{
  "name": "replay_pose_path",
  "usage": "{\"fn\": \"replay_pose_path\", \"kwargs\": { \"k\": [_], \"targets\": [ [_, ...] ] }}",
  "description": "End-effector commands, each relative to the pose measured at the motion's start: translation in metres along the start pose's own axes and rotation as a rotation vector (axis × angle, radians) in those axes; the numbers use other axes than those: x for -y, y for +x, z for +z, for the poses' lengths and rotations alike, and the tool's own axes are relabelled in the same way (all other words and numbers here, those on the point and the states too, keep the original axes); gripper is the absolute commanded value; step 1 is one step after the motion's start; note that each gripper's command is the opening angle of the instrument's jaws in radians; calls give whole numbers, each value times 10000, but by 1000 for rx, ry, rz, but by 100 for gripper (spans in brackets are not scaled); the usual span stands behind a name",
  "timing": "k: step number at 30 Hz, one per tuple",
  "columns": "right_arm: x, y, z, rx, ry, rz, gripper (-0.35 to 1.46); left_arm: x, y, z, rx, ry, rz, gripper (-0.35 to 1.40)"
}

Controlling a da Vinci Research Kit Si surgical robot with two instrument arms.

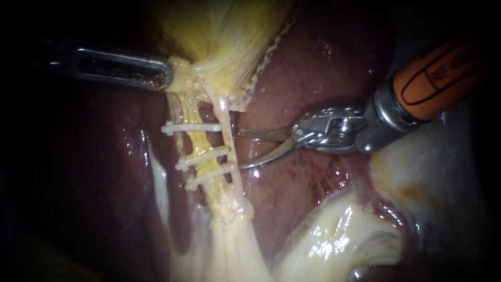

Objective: Go to the cutting position left tube

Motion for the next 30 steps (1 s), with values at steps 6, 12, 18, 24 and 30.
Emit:
{"fn": "replay_pose_path", "kwargs": {
  "k": [6, 12, 18, 24, 30],
  "targets": [
    [15, 11, 1, -19, 48, 4, 117, 0, 0, 0, 0, 0, 0, -35],
    [16, 18, 18, -4, 118, 2, 116, 0, 0, 0, 0, 0, 0, -35],
    [8, 16, 37, 1, 117, 20, 116, 0, 0, -1, 0, 0, 0, -35],
    [-5, 7, 45, 7, 108, 34, 116, 1, 0, -1, 0, 0, 0, -35],
    [-22, 7, 48, 5, 94, 41, 116, 1, 0, -1, 0, 0, 0, -35]
  ]
}}
